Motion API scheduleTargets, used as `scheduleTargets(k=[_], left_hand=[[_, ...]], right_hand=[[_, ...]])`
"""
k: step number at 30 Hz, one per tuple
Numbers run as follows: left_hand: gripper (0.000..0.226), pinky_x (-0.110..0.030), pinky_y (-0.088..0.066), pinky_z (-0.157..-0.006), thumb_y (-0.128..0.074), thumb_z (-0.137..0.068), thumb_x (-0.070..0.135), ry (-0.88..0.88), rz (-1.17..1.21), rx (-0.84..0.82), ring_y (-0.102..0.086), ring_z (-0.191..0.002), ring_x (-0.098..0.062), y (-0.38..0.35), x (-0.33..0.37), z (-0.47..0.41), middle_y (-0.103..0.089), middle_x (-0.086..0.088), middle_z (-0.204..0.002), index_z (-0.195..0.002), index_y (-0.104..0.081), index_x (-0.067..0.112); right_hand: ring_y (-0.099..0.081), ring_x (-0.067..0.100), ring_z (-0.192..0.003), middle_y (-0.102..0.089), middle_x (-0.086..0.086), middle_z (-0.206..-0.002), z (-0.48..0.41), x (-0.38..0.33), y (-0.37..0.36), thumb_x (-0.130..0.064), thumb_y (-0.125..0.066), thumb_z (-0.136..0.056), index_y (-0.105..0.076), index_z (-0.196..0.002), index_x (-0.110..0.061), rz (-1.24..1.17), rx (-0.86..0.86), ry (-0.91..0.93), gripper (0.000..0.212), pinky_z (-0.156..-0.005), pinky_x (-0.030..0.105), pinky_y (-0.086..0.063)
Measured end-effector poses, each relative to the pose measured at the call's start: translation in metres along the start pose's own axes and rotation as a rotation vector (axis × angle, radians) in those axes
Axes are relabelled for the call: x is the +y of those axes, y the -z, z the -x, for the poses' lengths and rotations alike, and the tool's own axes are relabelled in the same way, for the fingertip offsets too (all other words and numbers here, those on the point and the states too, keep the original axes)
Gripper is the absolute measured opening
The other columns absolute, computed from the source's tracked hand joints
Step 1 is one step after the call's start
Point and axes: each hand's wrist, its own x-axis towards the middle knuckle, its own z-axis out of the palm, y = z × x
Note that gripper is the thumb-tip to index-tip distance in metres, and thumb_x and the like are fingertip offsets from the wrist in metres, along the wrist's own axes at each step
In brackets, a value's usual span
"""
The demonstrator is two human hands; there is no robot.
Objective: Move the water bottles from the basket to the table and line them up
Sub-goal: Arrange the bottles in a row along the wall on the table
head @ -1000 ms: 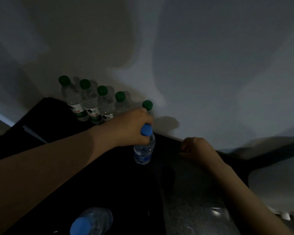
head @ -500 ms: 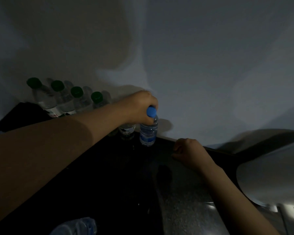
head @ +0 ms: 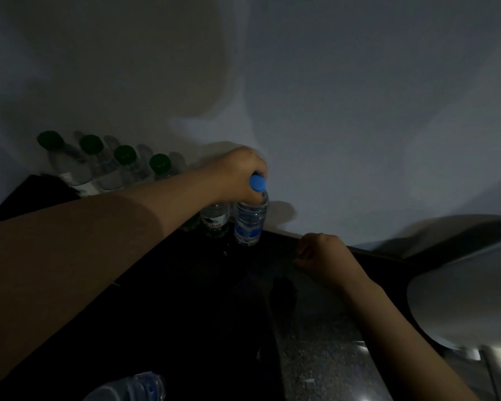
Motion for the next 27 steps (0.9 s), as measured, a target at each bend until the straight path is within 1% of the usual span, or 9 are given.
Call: scheduleTargets(k=[4, 9, 11, 15, 19, 24, 27], left_hand=[[0.023, -0.045, -0.051, -0.082, -0.072, -0.069, 0.017, 0.015, -0.001, 0.008, -0.058, -0.09, -0.025, 0.002, -0.003, -0.001, -0.062, -0.007, -0.094, -0.09, -0.068, 0.008], [0.023, -0.044, -0.051, -0.083, -0.073, -0.069, 0.017, 0.012, 0.006, 0.011, -0.057, -0.091, -0.025, 0.004, -0.006, 0.0, -0.062, -0.007, -0.094, -0.09, -0.068, 0.008], [0.022, -0.044, -0.051, -0.083, -0.072, -0.069, 0.017, 0.001, -0.005, 0.003, -0.057, -0.091, -0.025, 0.004, -0.006, 0.0, -0.062, -0.007, -0.093, -0.089, -0.068, 0.008], [0.021, -0.044, -0.051, -0.081, -0.071, -0.069, 0.017, -0.021, -0.035, 0.001, -0.057, -0.09, -0.025, 0.004, -0.007, 0.0, -0.061, -0.007, -0.09, -0.087, -0.067, 0.007], [0.019, -0.043, -0.051, -0.079, -0.072, -0.069, 0.018, -0.024, -0.038, 0.006, -0.056, -0.089, -0.024, 0.004, -0.01, 0.001, -0.057, -0.003, -0.086, -0.085, -0.066, 0.009], [0.018, -0.042, -0.051, -0.08, -0.071, -0.069, 0.018, -0.038, -0.041, 0.005, -0.057, -0.088, -0.025, 0.004, -0.01, -0.001, -0.058, -0.004, -0.085, -0.084, -0.067, 0.008], [0.018, -0.044, -0.052, -0.079, -0.071, -0.069, 0.018, -0.031, -0.041, -0.003, -0.057, -0.088, -0.025, 0.004, -0.013, -0.002, -0.058, -0.004, -0.086, -0.085, -0.068, 0.009]], right_hand=[[-0.065, 0.021, -0.092, -0.069, 0.008, -0.101, 0.0, 0.0, -0.001, -0.02, -0.071, -0.082, -0.066, -0.102, -0.012, -0.006, 0.026, 0.013, 0.023, -0.078, 0.029, -0.053], [-0.065, 0.021, -0.089, -0.07, 0.008, -0.097, -0.002, -0.004, -0.005, -0.018, -0.069, -0.081, -0.067, -0.099, -0.013, 0.002, 0.028, 0.027, 0.019, -0.077, 0.032, -0.054], [-0.065, 0.021, -0.089, -0.07, 0.007, -0.098, -0.002, -0.005, -0.007, -0.019, -0.069, -0.081, -0.067, -0.1, -0.013, -0.003, 0.027, 0.021, 0.02, -0.075, 0.03, -0.053], [-0.064, 0.02, -0.093, -0.069, 0.006, -0.102, -0.003, -0.005, -0.009, -0.021, -0.07, -0.082, -0.066, -0.105, -0.014, -0.009, 0.015, 0.01, 0.025, -0.079, 0.03, -0.053], [-0.065, 0.019, -0.091, -0.069, 0.006, -0.101, -0.005, -0.004, -0.01, -0.022, -0.071, -0.082, -0.066, -0.106, -0.014, -0.013, 0.026, 0.006, 0.026, -0.073, 0.024, -0.048], [-0.065, 0.018, -0.089, -0.069, 0.005, -0.1, -0.002, -0.003, -0.013, -0.022, -0.071, -0.082, -0.066, -0.105, -0.015, -0.026, 0.034, 0.009, 0.025, -0.076, 0.029, -0.054], [-0.066, 0.02, -0.09, -0.07, 0.007, -0.098, -0.001, -0.003, -0.013, -0.019, -0.071, -0.081, -0.067, -0.101, -0.012, -0.023, 0.041, 0.022, 0.022, -0.078, 0.034, -0.055]])
